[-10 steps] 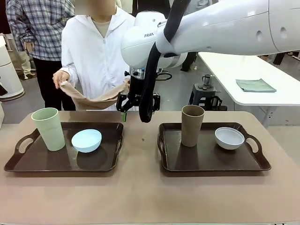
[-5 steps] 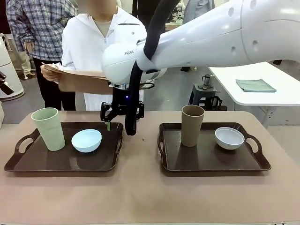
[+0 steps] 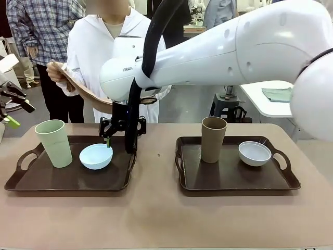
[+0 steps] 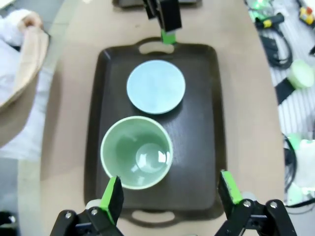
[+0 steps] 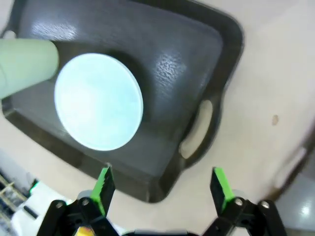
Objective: Set up a tray with a mat and arrange the tableware.
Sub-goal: Pick up the Picnic Bowl and Reusable plastic cup from the Handle tray in front of the human's position and hold them in the air.
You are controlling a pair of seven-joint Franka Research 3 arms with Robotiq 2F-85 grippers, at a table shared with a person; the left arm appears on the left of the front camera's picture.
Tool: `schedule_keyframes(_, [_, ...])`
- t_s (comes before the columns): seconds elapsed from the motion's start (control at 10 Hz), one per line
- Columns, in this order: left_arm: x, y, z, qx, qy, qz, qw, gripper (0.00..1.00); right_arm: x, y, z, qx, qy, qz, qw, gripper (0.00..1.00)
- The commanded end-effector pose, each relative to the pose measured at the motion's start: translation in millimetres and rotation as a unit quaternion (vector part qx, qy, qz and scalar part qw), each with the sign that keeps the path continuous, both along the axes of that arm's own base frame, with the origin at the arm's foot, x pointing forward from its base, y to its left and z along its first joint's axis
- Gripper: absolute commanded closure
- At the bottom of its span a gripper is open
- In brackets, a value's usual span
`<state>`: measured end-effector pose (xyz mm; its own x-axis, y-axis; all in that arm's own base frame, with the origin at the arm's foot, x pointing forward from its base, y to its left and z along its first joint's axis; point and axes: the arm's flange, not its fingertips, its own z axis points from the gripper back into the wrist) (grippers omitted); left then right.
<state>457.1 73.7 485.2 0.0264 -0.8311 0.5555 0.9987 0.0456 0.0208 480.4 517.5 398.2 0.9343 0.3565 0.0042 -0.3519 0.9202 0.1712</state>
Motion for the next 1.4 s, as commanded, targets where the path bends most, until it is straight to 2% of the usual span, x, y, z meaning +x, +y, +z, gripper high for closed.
schedule_keyframes(0.0, [12, 8, -6, -0.009, -0.004, 0.023, 1.000, 0.00, 8, 10, -4, 0.002, -0.021, 0.016, 1.000, 0.00])
schedule_keyframes(0.3, [11, 25, -12, 0.000, -0.005, 0.031, 1.000, 0.00, 9, 13, -7, 0.018, -0.009, 0.030, 0.999, 0.00])
schedule_keyframes(0.4, [1, 21, -5, 0.014, -0.002, 0.033, 0.999, 0.00, 5, 10, -8, 0.005, -0.002, 0.011, 1.000, 0.00])
schedule_keyframes(0.5, [10, 23, -17, 0.003, 0.008, 0.034, 0.999, 0.00, 5, 10, -8, 0.005, -0.002, 0.011, 1.000, 0.00])
schedule_keyframes(1.1, [10, 22, -17, 0.006, 0.009, 0.032, 0.999, 0.00, 5, 10, -8, 0.005, -0.002, 0.011, 1.000, 0.00])
schedule_keyframes(1.3, [22, 37, -29, -0.036, 0.002, -0.008, 0.999, 0.00, 8, 14, -9, 0.003, -0.011, 0.019, 1.000, 0.00])
